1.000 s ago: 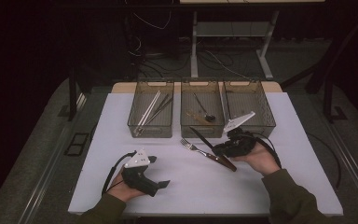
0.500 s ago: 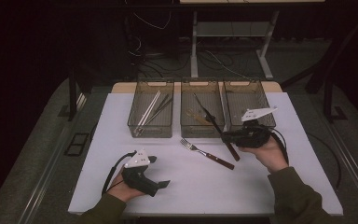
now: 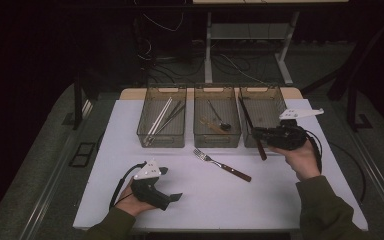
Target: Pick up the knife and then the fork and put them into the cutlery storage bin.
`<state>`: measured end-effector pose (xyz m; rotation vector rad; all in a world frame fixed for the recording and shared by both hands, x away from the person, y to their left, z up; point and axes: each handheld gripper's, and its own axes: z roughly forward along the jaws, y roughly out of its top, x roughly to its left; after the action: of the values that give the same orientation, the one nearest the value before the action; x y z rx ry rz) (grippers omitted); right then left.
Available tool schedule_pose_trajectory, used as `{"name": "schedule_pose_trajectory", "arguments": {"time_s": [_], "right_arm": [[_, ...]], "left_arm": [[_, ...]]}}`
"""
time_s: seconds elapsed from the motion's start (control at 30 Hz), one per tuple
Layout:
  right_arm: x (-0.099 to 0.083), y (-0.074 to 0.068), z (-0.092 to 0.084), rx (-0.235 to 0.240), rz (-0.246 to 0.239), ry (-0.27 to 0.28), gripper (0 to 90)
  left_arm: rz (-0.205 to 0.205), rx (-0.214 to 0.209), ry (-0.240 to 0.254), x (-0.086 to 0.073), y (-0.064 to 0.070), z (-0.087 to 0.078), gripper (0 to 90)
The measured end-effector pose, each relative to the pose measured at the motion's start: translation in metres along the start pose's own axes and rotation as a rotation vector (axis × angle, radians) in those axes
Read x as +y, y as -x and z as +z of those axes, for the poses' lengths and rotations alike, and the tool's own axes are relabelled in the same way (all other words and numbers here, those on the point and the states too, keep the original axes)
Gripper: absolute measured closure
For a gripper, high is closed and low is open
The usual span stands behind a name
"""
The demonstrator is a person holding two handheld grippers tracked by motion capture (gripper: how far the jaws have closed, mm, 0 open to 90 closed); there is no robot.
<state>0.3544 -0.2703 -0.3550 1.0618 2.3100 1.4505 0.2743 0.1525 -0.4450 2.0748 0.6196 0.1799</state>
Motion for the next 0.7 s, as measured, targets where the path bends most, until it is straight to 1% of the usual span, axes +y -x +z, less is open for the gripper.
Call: {"name": "schedule_pose_trajectory", "arguments": {"time_s": [0.1, 0.23, 0.3, 0.53, 0.63, 0.7], "right_arm": [[0.004, 0.007, -0.006, -0.028, 0.018, 0.026, 77.7], [0.012, 0.019, -0.013, -0.077, 0.023, 0.063, 77.7], [0.015, 0.027, -0.015, -0.096, 0.038, 0.082, 77.7], [0.027, 0.056, -0.023, -0.197, 0.067, 0.117, 77.7], [0.028, 0.068, -0.023, -0.254, 0.064, 0.119, 77.7], [0.029, 0.075, -0.02, -0.297, 0.063, 0.102, 77.7]], "left_arm": [[-0.003, 0.002, 0.007, 0.0, 0.0, 0.0, 0.0], [-0.007, 0.003, 0.004, 0.0, 0.0, 0.0, 0.0], [-0.008, 0.003, 0.003, 0.0, 0.0, 0.001, 0.0], [-0.007, 0.002, 0.002, 0.0, 0.0, 0.001, 0.0], [-0.006, 0.001, 0.004, 0.0, 0.0, 0.001, 0.0], [-0.006, 0.001, 0.004, 0.0, 0.0, 0.001, 0.0]]}}
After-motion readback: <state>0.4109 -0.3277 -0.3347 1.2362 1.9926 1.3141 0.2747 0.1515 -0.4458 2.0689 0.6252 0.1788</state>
